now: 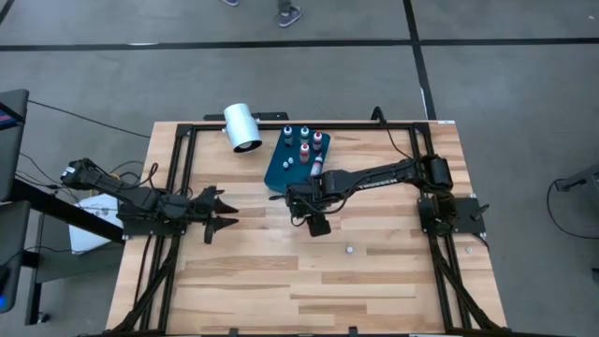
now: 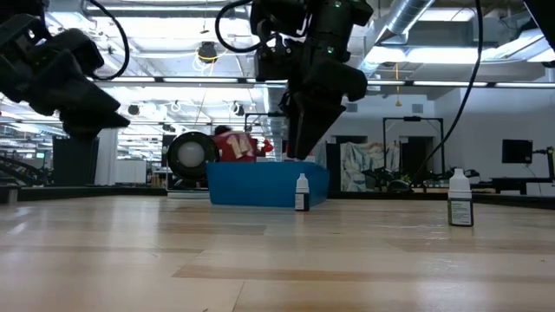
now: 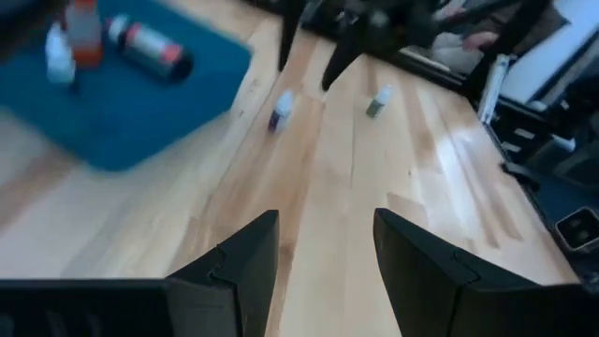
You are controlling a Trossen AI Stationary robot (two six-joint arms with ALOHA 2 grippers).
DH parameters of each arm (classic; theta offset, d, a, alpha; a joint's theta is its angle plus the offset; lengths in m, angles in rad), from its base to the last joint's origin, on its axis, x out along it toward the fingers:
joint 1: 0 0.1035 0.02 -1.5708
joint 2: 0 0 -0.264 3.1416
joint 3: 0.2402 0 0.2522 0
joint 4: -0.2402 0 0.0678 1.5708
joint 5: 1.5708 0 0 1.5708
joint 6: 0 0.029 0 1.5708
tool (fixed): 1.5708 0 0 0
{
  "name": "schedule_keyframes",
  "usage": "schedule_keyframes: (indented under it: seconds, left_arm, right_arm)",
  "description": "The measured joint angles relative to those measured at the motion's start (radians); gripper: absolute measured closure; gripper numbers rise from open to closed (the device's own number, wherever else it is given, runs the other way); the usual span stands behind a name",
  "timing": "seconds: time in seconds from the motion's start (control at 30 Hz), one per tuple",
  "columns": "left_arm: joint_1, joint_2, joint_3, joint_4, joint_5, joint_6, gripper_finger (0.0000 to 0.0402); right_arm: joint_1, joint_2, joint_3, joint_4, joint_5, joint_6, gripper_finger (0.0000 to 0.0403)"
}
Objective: Pick & Place food coloring
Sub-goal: Put the small violet food coloring bottle into the blue bin
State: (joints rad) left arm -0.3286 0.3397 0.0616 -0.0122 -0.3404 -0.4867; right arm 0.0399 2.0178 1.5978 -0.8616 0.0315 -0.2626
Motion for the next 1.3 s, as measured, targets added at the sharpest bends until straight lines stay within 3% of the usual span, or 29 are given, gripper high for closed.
schedule_keyframes:
  seconds: [0.23, 0.7, 1.07, 1.3]
  left_arm:
    - [0.028, 0.0, 0.0, 0.135, 0.072, 0.252, 0.0235]
    - [0.294, -0.073, 0.0, 0.138, 0.44, 0.297, 0.0235]
    - [0.27, -0.136, 0.0, 0.084, 0.463, 0.24, 0.0235]
    - [0.263, -0.14, 0.0, 0.067, 0.463, 0.24, 0.0235]
  right_arm:
    - [0.006, 0.0, 0.0, 0.011, 0.0, -0.007, 0.0196]
    - [0.014, 0.0, 0.0, -0.004, 0.019, 0.019, 0.0196]
    - [0.012, 0.002, 0.0, -0.022, 0.021, 0.026, 0.0196]
    - [0.019, 0.127, -0.001, -0.044, 0.043, 0.023, 0.0196]
